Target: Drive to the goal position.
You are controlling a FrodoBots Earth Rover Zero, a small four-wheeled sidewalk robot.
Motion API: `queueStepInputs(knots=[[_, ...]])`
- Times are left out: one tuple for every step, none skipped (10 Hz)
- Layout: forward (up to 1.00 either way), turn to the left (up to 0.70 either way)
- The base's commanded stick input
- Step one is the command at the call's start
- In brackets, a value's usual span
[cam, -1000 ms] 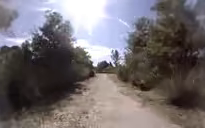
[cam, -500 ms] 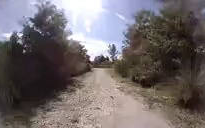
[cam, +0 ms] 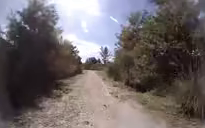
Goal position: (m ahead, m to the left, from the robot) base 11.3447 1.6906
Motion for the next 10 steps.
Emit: queueStepInputs(knots=[[0.7,0.0],[0.7,0.02],[0.7,0.18],[0.7,0.27],[0.7,0.27],[0.7,0.27],[0.7,0.1],[0.7,0.0],[0.7,0.0],[0.7,0.0]])
